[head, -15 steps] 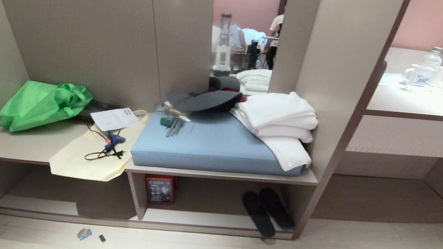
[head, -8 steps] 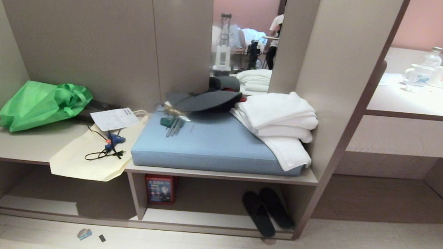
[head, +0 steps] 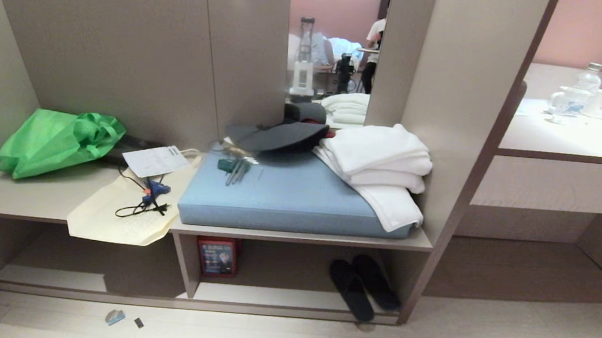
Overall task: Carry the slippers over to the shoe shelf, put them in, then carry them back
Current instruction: Pick up the slippers in the shoe cabinet
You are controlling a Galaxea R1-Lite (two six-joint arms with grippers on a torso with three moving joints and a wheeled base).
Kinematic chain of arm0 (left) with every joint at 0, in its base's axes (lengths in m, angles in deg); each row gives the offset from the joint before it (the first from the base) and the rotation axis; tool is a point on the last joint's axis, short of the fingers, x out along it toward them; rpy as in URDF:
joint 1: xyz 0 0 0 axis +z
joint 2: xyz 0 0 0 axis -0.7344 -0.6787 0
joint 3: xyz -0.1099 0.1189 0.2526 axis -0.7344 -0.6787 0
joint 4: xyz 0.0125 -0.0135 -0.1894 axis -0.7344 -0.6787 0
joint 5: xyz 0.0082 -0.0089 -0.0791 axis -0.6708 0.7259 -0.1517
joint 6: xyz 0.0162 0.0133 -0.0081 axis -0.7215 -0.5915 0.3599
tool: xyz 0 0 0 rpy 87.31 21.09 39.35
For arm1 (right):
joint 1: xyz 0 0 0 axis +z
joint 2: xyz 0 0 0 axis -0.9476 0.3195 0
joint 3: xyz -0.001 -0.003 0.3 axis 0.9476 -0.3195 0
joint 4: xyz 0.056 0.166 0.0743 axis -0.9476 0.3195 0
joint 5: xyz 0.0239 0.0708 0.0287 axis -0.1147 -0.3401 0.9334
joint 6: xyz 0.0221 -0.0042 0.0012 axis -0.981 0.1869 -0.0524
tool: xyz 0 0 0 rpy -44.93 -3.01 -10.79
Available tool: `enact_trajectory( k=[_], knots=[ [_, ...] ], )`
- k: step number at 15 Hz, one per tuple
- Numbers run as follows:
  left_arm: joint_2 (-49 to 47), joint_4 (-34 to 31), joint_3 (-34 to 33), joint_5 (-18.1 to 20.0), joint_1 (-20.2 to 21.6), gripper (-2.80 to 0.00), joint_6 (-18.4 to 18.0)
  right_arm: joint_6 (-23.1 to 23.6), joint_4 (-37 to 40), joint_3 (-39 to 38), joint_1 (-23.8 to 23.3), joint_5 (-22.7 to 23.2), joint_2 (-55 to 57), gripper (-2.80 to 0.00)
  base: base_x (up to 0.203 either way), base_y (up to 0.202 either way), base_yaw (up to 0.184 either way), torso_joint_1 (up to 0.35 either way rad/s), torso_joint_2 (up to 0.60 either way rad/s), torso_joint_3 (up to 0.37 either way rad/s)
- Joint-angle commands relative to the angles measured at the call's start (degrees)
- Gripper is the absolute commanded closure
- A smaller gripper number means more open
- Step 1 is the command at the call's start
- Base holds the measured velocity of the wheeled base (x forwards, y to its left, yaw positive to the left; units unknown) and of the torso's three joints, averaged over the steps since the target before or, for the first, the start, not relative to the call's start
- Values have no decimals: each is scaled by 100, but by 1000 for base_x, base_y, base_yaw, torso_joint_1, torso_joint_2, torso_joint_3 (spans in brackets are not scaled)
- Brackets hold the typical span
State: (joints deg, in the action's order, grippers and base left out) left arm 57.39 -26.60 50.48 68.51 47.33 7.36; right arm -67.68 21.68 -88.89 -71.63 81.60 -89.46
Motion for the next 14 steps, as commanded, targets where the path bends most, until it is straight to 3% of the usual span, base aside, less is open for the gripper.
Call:
enact_trajectory(
  k=[1, 14],
  knots=[
    [-5, 5, 0, 5, 1, 0, 2, -1, 2, -1, 0, -8, -1, 0, 0, 0, 0, 7, 3, -129],
    [-5, 5, 0, 5, 1, 0, 2, 0, 2, -1, 0, 1, -1, 0, 0, 0, 0, 3, 3, -190]
  ],
)
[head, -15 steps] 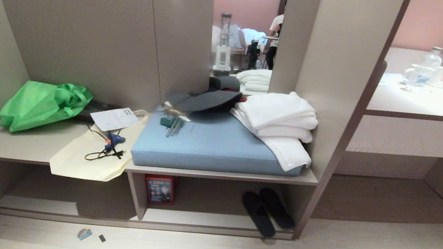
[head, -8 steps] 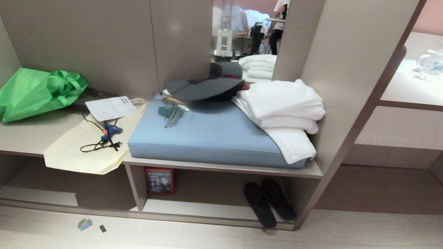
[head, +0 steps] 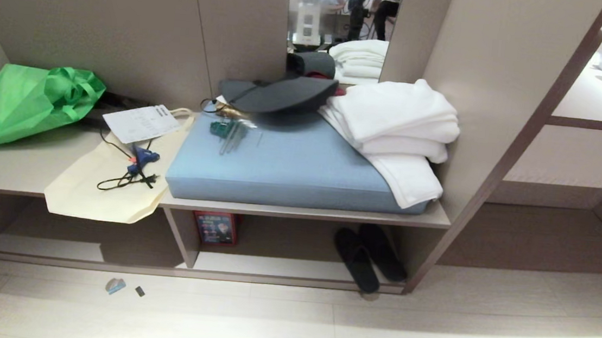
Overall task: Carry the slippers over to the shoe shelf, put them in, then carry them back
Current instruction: Pick up the slippers in the shoe cabinet
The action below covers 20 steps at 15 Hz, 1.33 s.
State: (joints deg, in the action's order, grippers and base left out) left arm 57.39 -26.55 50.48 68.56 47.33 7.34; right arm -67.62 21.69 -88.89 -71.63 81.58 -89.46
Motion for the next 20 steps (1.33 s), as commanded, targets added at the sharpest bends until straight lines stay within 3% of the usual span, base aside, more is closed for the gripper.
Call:
enact_trajectory(
  k=[1, 20],
  knots=[
    [-5, 0, 0, -9, 1, 0, 3, -1, 1, -1, 0, 2, -1, 0, 0, 0, 0, -2, 2, -188],
    [-5, 0, 0, 0, 1, 0, 3, 81, -8, -1, 0, 11, -1, 0, 0, 0, 0, 4, 2, -199]
  ],
)
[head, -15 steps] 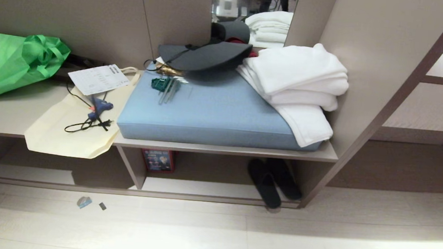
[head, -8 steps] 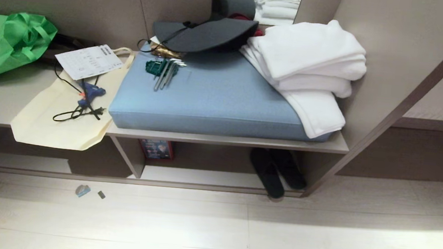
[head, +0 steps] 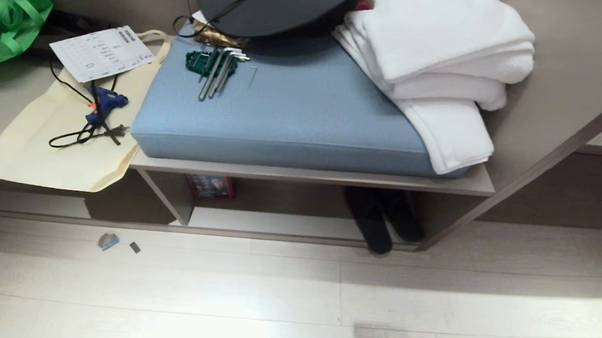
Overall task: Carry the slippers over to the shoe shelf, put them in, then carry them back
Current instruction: Pick up the slippers in the shoe cabinet
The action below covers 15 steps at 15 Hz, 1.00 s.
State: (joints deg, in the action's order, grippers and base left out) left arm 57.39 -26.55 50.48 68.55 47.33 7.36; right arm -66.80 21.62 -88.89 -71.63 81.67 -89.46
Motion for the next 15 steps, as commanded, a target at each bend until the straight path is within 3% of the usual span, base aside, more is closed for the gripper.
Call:
enact_trajectory(
  k=[1, 15],
  knots=[
    [-5, 0, 0, 1, 1, 0, 2, -9, -1, -1, 0, 0, -1, 0, 0, 0, 0, 2, 3, -193],
    [-5, 0, 0, 1, 1, 0, 2, -53, -1, -1, 0, -7, -1, 0, 0, 0, 0, 3, 3, -197]
  ],
)
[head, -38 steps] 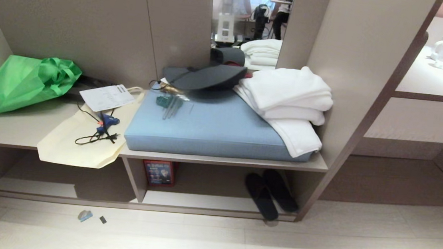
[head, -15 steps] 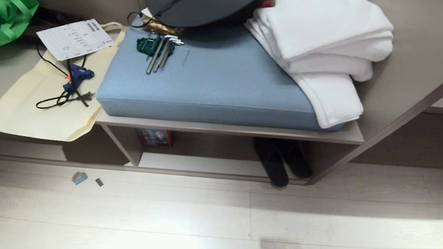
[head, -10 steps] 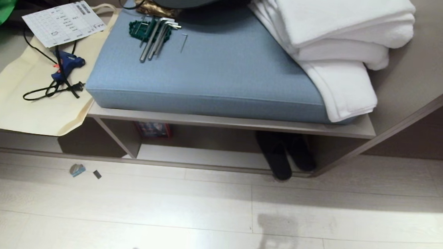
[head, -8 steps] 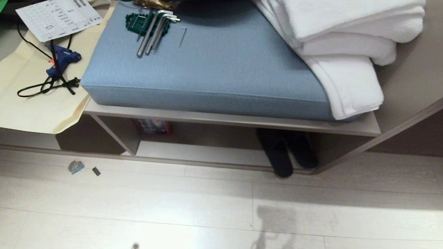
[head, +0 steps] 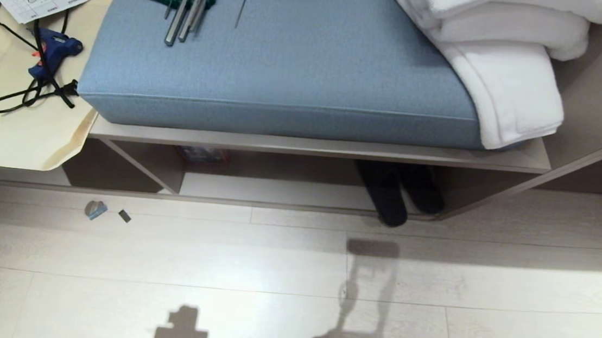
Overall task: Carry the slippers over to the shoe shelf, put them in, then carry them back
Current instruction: Pick up the slippers in the shoe cabinet
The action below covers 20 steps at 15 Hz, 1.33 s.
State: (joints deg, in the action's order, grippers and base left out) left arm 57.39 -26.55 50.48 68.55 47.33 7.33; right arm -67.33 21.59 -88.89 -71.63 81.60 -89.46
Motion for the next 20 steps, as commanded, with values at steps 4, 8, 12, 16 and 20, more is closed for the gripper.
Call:
enact_trajectory(
  k=[4, 8, 12, 16, 20],
  knots=[
    [-5, -9, 0, 0, 1, 0, 4, -1, 2, -1, 0, 0, -1, 0, 0, 0, 0, 0, 1, -194],
    [-5, -9, 0, 1, 1, 0, 4, -1, 2, -1, 0, 0, -1, 0, 0, 0, 0, 5, 3, -197],
    [-5, -9, 0, -8, 1, 0, 4, -10, 2, -1, 0, 0, -1, 0, 0, 0, 0, 4, 3, -197],
    [-5, -9, 0, 1, 1, 0, 4, -10, 2, -1, 0, 0, -1, 0, 0, 0, 0, -1, 4, -199],
    [-5, -9, 0, -8, 1, 0, 4, -10, 2, -1, 0, 0, -1, 0, 0, 0, 0, 2, 2, -198]
  ],
)
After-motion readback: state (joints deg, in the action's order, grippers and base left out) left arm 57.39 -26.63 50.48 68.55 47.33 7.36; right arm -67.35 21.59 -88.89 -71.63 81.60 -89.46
